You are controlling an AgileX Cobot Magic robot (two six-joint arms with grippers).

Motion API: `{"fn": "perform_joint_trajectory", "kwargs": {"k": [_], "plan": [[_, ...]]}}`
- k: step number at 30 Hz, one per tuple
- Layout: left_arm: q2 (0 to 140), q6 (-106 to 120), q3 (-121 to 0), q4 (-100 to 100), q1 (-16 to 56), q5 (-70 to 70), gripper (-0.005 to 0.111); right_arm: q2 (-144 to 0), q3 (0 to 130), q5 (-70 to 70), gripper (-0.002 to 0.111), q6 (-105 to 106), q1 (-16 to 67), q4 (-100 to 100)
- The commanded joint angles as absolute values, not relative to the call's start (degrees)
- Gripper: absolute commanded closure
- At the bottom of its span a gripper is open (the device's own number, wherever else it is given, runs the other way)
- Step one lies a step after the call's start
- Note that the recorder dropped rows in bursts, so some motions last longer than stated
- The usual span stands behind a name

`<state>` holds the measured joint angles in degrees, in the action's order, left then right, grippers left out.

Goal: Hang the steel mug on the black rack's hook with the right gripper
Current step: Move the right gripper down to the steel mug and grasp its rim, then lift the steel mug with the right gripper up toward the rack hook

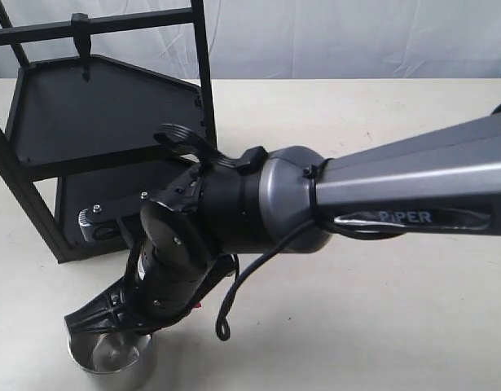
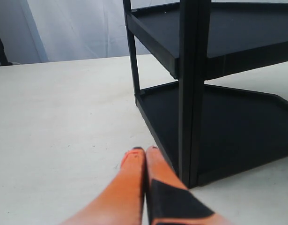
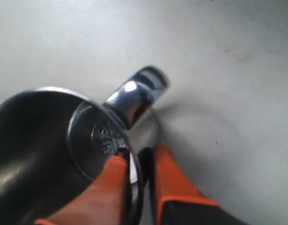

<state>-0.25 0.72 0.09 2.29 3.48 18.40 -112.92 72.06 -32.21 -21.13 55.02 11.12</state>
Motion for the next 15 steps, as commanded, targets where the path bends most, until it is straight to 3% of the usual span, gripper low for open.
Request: {"fn": "perform_joint_trajectory", "kwargs": {"k": [1, 15], "plan": [[0.00, 0.50, 0.00, 2.24, 3.61, 17.93, 0.107, -111.79, 72.44, -35.73, 0.109, -21.12, 54.68, 10.94], [0.00, 0.50, 0.00, 2.24, 3.61, 17.93, 0.107, -94.73, 72.33, -35.34, 0.109, 3.06, 54.68, 11.44]]}}
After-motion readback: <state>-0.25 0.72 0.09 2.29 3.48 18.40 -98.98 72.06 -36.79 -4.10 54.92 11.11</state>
